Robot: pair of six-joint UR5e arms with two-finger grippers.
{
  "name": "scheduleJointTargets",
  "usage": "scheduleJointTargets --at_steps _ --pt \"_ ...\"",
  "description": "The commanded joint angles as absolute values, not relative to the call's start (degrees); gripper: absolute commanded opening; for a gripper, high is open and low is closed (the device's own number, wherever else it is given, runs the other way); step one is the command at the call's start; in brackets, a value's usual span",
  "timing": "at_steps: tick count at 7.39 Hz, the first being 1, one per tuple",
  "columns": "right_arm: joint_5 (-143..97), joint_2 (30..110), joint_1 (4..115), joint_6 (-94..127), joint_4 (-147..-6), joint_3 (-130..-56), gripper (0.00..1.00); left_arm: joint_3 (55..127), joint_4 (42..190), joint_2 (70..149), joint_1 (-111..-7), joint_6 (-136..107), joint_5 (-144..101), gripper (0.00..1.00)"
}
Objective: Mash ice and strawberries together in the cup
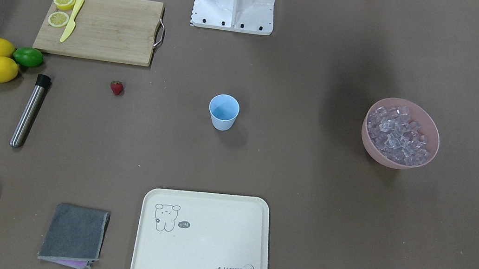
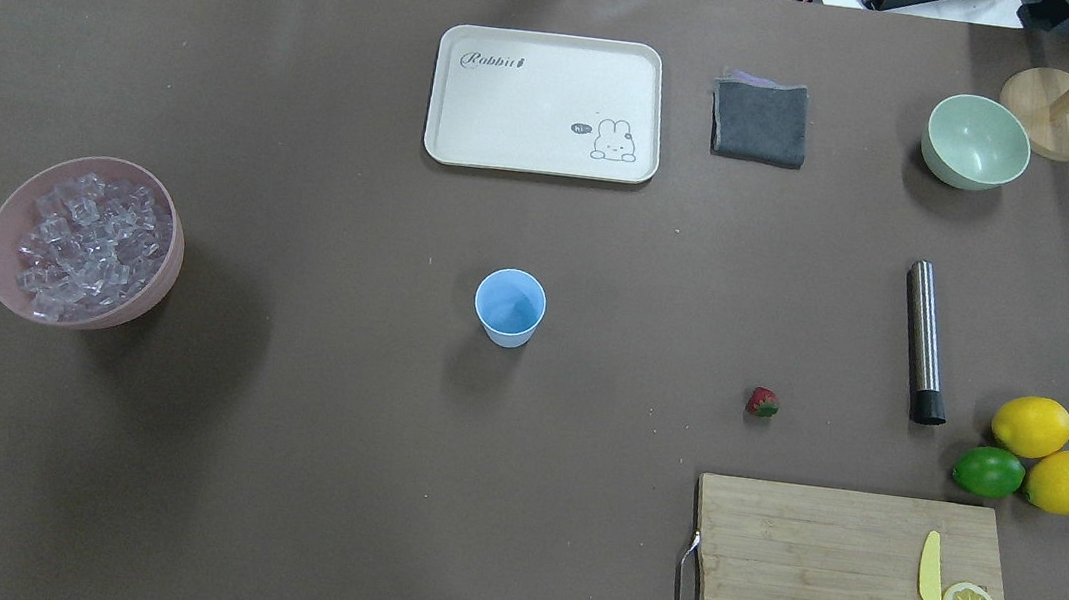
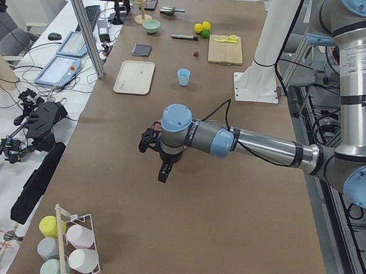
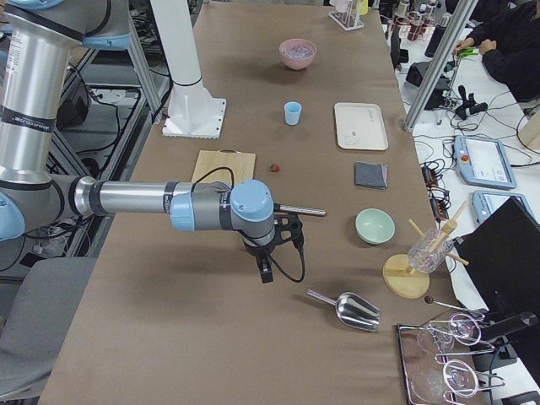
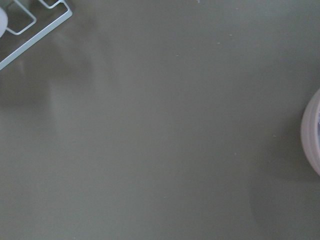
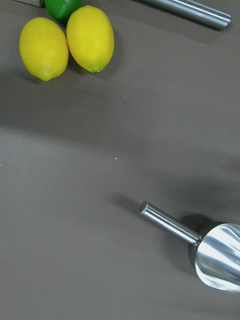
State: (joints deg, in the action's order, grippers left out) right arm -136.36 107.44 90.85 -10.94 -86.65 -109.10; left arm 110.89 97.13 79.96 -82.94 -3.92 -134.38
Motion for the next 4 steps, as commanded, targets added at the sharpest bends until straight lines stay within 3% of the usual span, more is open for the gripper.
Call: scheduleJointTargets --at_steps 1,4 --pt "-138.7 107.4 90.8 -11.0 -86.7 -109.1 1.0 112.8 103.7 80.7 -77.0 -14.8 -134.2 0.98" --pt "-139.1 107.4 90.8 -11.0 -86.5 -109.1 1.0 115.0 105.1 83.6 -64.0 -33.8 -128.3 0.97"
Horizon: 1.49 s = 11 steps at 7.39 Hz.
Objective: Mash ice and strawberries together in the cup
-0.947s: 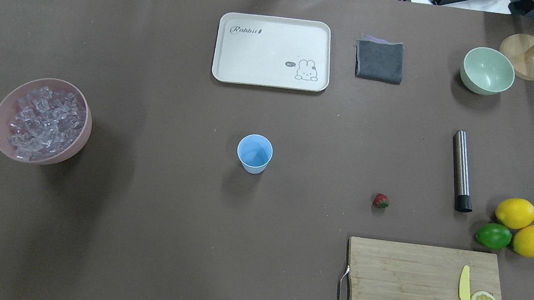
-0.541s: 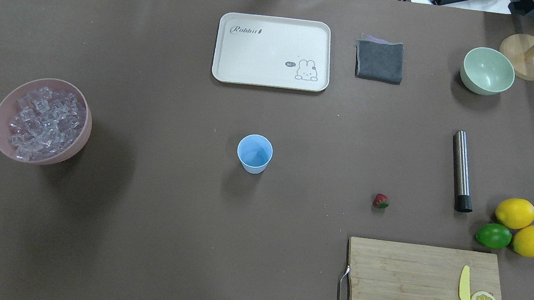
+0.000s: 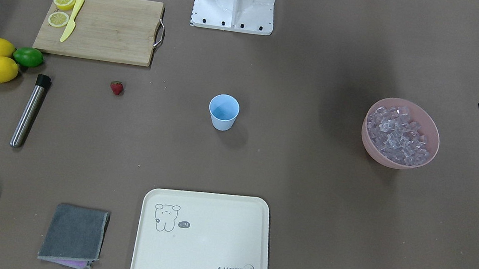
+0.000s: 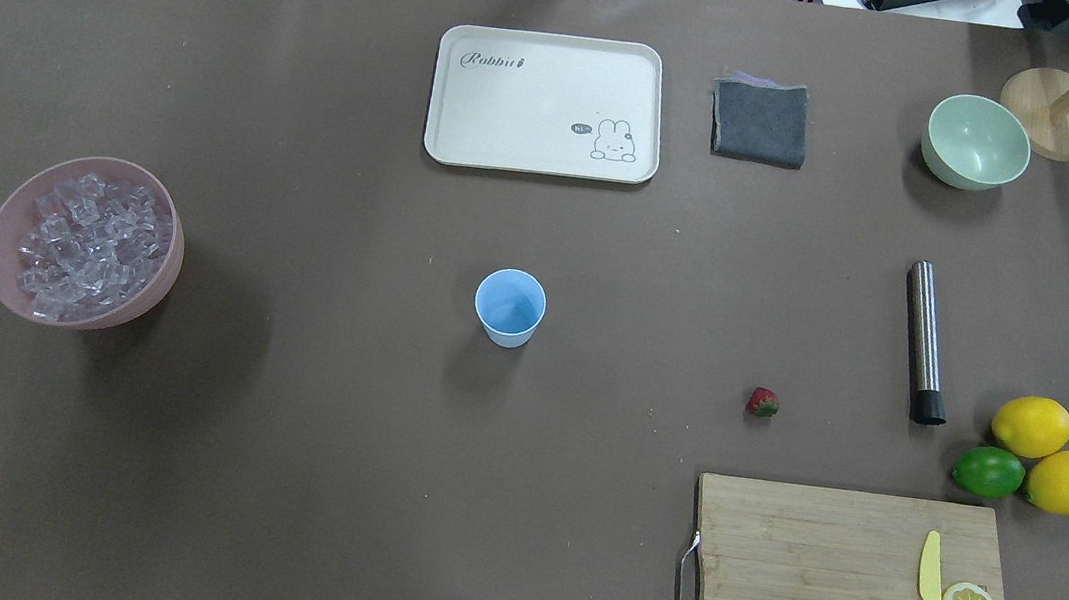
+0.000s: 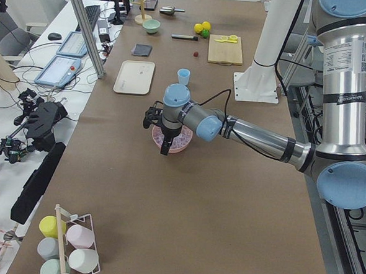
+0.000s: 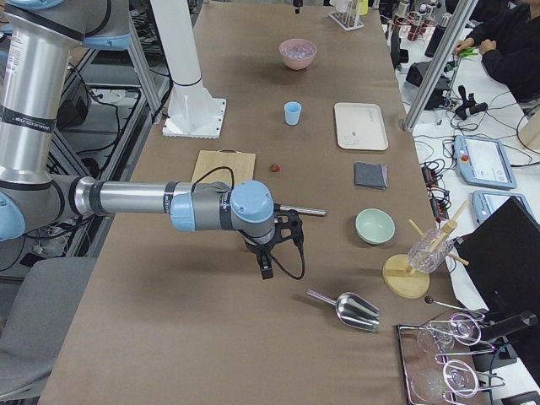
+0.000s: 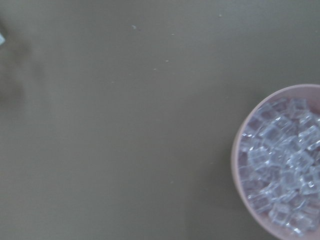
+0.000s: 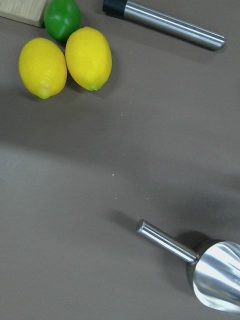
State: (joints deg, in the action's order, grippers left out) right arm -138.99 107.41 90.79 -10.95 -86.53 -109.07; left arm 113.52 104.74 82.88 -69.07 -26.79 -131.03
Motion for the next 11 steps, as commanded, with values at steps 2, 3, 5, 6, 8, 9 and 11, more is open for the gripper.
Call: scheduleJointTargets --at_steps 2,3,5,6,8,9,11 --pt "-139.1 107.4 90.9 -11.0 -86.5 -109.1 1.0 116.0 105.1 84.3 -56.8 -39.9 -123.2 0.97" --pt "-139.1 107.4 90.8 -11.0 -86.5 -109.1 1.0 115.4 105.0 85.5 -54.2 -42.1 -122.4 0.97" --pt "-139.0 107.4 90.8 -11.0 -85.5 -109.0 1.0 115.0 104.9 87.6 -49.0 -49.4 -120.0 0.97" --pt "-138.7 107.4 90.8 -10.8 -85.1 -108.5 1.0 115.0 104.9 87.6 -49.0 -49.8 -120.0 0.97" --pt "-139.0 107.9 90.8 -11.0 -85.0 -108.4 1.0 114.5 105.0 87.5 -48.0 -49.3 -119.7 0.93" --pt "-139.0 108.1 90.8 -11.0 -84.6 -108.4 1.0 114.4 105.1 87.5 -47.3 -48.7 -118.8 0.89" --pt "-139.1 108.5 90.8 -11.0 -84.5 -108.5 1.0 114.5 105.1 87.1 -45.7 -43.7 -116.7 0.86"
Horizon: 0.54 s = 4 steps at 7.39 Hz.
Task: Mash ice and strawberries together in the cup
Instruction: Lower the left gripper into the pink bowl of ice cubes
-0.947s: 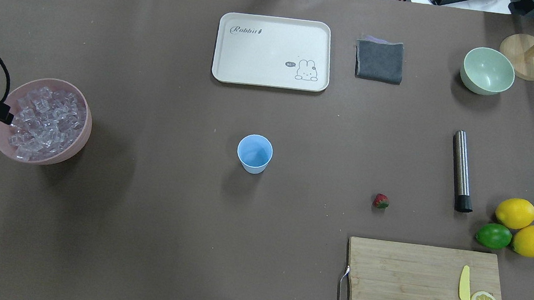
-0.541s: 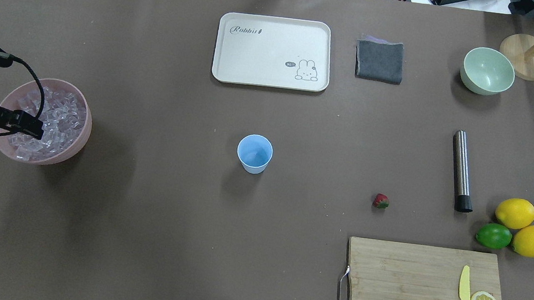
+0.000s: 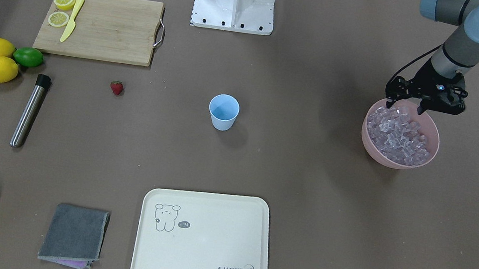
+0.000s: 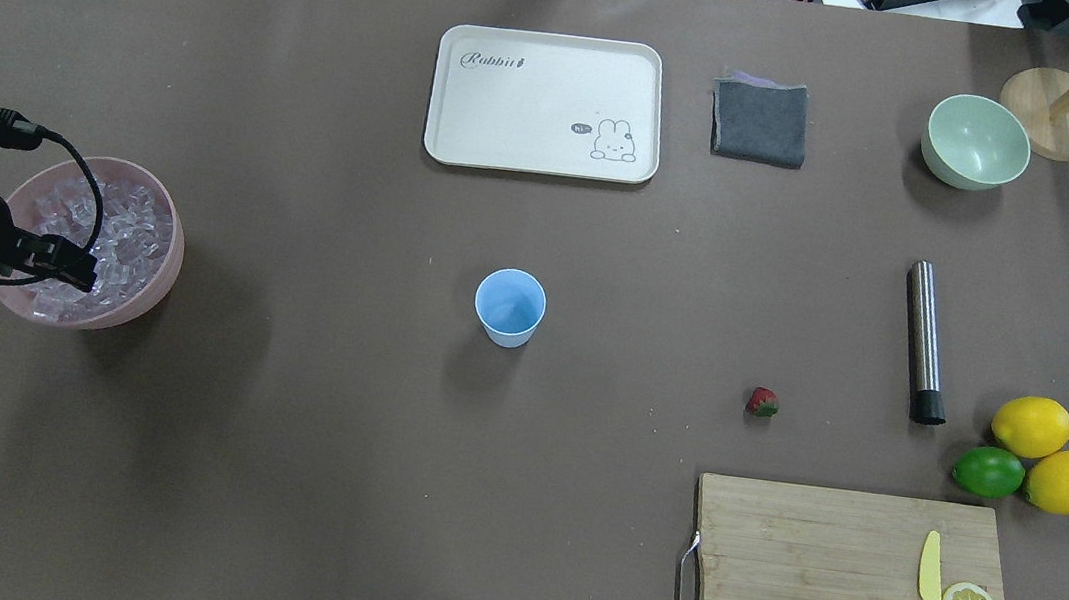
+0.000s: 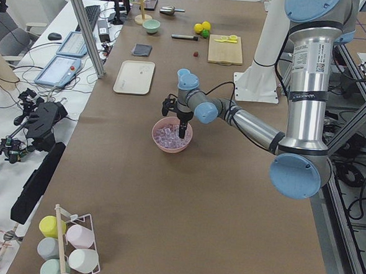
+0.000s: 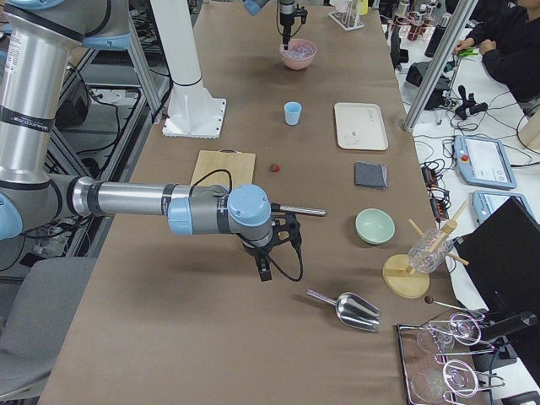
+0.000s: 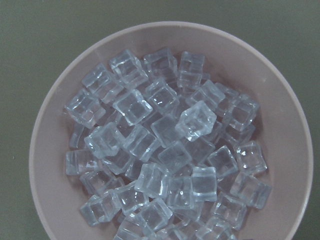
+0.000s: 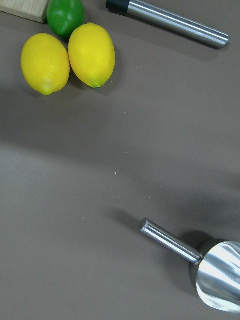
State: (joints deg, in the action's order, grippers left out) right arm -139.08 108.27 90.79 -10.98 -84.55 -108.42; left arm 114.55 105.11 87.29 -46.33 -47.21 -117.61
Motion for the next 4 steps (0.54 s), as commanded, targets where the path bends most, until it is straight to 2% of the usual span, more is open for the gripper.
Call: scheduleJointTargets --at_steps 1,4 --pt "-139.1 108.7 90.9 -11.0 -84.5 -108.5 1.0 114.5 105.1 86.8 -45.9 -40.8 -116.7 0.86" --pt "-139.2 110.0 90.8 -10.8 -82.2 -108.5 1.0 112.5 105.7 87.8 -45.8 -36.8 -117.3 0.82"
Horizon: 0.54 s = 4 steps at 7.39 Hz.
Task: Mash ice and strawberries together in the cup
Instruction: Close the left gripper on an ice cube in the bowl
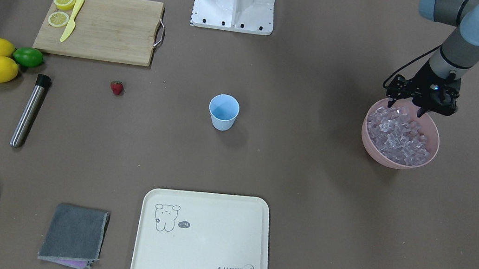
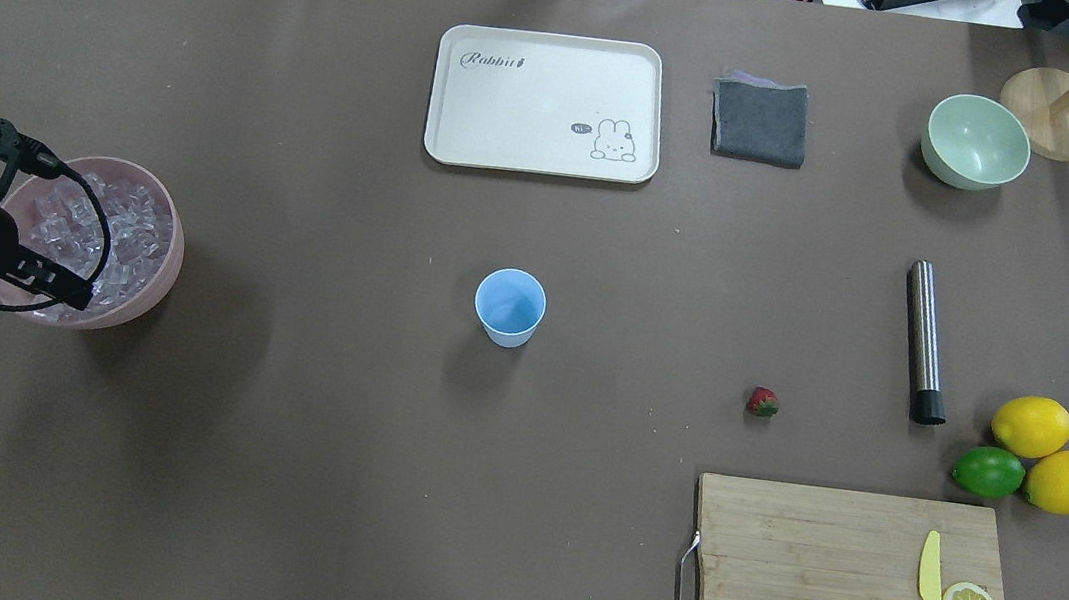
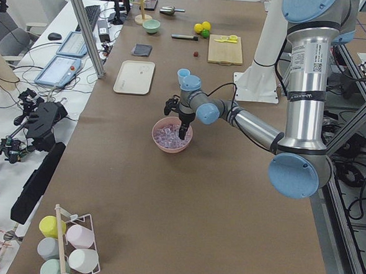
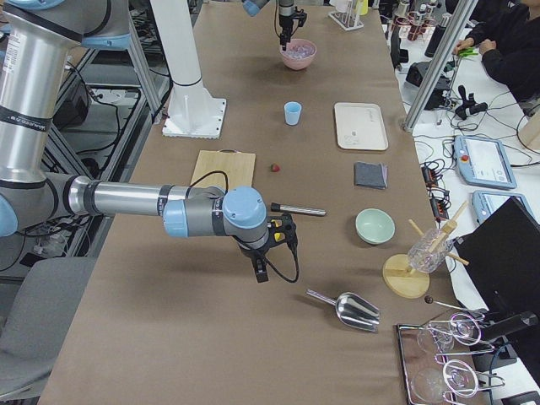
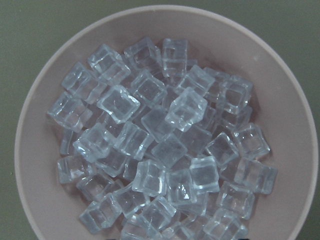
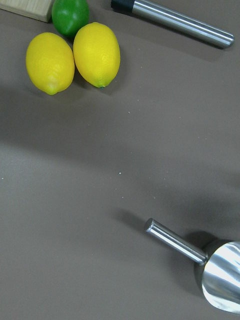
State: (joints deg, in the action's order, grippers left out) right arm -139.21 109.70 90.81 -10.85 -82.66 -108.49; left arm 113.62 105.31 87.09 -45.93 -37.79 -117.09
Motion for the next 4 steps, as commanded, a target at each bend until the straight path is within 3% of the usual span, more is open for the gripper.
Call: scheduleJointTargets --at_steps 1,4 --pt "-139.2 110.0 90.8 -10.7 -82.2 -108.5 1.0 112.1 108.1 87.0 -45.8 -36.6 -117.5 0.82" --pt "-139.5 110.0 90.9 -10.7 -82.2 -108.5 1.0 111.9 108.4 85.8 -45.8 -36.8 -119.3 0.81"
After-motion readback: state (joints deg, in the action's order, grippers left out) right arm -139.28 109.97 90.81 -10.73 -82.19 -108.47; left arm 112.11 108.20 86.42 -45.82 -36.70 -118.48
